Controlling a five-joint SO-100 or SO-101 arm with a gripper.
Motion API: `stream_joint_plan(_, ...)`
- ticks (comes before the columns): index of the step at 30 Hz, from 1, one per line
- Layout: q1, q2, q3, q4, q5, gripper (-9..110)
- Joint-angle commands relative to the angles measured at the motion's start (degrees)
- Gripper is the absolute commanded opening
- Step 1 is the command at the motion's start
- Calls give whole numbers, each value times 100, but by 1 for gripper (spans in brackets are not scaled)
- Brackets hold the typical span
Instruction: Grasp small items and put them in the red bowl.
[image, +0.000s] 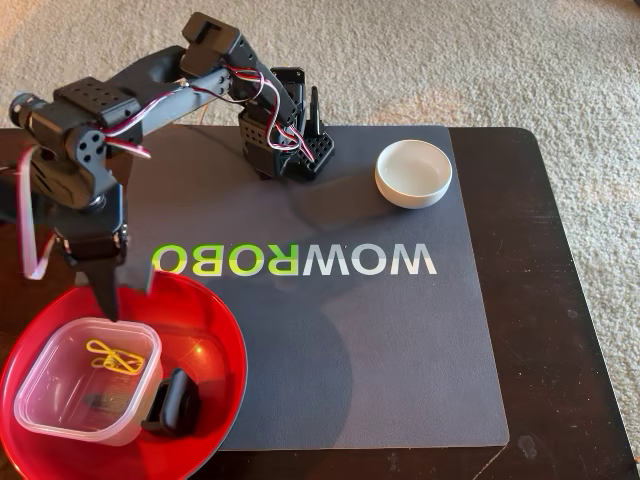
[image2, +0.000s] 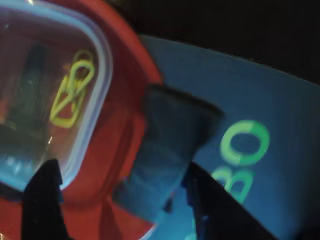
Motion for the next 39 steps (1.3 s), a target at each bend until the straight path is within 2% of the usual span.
stream_joint_plan(1,-413,167,-694,-18,-88,31)
stream_joint_plan(8,-782,-272,-1978,-26,-114,31)
stream_joint_plan(10,-721,-782,-1942,9,-123,30)
stream_joint_plan(13,-642,-88,-1310,-26,-141,31)
stream_joint_plan(14,-650,-422,-1143,9,-141,30)
stream_joint_plan(19,-677,-633,-1266,26,-396,30)
stream_joint_plan(21,-809,62,-984,-18,-413,30)
stream_joint_plan(23,-896,-563,-958,35,-571,29)
stream_joint_plan(26,-1046,97,-932,-18,-545,30)
stream_joint_plan(28,-1099,-580,-1547,44,-677,28)
stream_joint_plan(30,-1283,246,-1837,-62,-650,29)
stream_joint_plan(33,-1389,-1072,-2039,18,-571,29)
stream_joint_plan(35,-1503,-176,-2338,0,-545,30)
stream_joint_plan(37,-1582,615,-1819,-18,-668,30)
stream_joint_plan(38,-1564,422,-1116,-62,-650,30)
stream_joint_plan(39,-1468,-325,-1072,-35,-668,30)
